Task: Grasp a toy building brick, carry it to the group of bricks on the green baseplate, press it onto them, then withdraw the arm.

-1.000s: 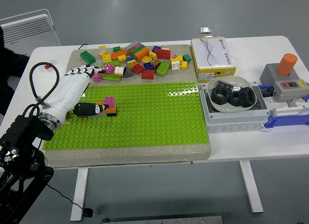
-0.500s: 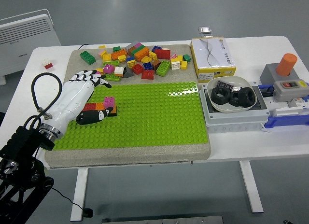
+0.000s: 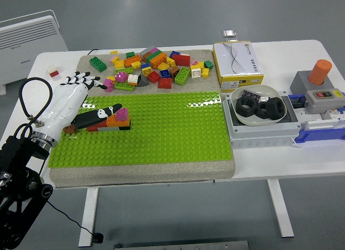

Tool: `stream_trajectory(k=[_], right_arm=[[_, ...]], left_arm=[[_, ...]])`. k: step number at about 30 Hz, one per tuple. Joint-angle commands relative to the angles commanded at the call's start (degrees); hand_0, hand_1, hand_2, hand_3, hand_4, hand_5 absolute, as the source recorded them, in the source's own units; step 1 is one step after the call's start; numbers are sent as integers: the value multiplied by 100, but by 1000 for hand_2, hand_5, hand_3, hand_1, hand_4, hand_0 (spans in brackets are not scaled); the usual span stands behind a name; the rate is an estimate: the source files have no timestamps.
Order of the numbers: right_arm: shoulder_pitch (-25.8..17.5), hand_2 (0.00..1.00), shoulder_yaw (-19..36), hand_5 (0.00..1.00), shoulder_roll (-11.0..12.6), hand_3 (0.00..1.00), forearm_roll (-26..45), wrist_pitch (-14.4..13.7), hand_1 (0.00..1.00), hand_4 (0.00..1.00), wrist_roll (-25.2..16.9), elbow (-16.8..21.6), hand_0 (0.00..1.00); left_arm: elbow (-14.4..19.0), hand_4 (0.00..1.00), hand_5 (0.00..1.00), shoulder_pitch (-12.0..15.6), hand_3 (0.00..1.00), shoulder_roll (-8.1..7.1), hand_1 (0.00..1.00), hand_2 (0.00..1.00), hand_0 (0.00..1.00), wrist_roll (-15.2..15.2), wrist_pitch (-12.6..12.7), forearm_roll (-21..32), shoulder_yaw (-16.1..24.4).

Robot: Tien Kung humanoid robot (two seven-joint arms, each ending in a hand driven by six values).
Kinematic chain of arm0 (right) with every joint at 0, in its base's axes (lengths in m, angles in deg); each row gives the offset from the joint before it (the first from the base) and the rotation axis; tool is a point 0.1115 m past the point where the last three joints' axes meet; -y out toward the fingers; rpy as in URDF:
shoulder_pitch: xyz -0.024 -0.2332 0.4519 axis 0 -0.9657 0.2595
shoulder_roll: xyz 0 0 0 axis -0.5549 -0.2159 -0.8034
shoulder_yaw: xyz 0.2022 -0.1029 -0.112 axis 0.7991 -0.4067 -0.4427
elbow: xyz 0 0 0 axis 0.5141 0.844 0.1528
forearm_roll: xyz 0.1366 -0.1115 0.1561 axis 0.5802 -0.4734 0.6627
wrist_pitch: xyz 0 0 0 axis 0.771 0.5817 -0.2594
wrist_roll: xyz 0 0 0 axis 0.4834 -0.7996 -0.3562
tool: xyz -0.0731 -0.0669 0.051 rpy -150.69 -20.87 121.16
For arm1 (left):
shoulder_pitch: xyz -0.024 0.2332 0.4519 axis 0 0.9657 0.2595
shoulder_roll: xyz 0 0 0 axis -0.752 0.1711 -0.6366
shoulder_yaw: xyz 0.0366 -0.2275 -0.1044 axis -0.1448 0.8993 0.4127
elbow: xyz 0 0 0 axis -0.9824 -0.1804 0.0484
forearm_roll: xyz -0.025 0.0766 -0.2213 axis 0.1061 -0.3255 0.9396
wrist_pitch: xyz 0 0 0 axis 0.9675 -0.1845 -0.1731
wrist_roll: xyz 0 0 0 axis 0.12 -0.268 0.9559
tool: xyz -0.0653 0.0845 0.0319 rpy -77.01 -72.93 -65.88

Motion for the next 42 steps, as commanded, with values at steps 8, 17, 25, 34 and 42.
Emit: stream_trajectory(k=[8, 17, 25, 34, 42], right_arm=[[-3, 743, 0, 998, 87, 734, 0, -1, 655, 710, -1, -46, 681], [-30, 743, 0, 998, 94, 728, 0, -44, 655, 694, -42, -34, 680], [-13, 743, 0, 998, 75, 728, 0, -66, 656, 683, -64, -28, 680], [1, 744, 0, 998, 84, 730, 0, -88, 656, 682, -57, -46, 680], [11, 744, 0, 998, 82, 732, 0, -94, 656, 679, -54, -55, 680]], left_arm=[[-346, 900, 998, -51, 651, -2, 921, 821, 992, -106, 135, 1, -145], [-566, 894, 998, -112, 677, -13, 926, 835, 996, -56, 161, 134, -742], [-1293, 897, 998, -430, 678, 348, 929, 850, 996, -65, 264, 138, -1022], [-1491, 897, 998, -468, 675, 437, 930, 852, 996, -31, 299, 73, -899], [-1612, 890, 998, -460, 678, 441, 932, 860, 997, 2, 283, 48, -889]])
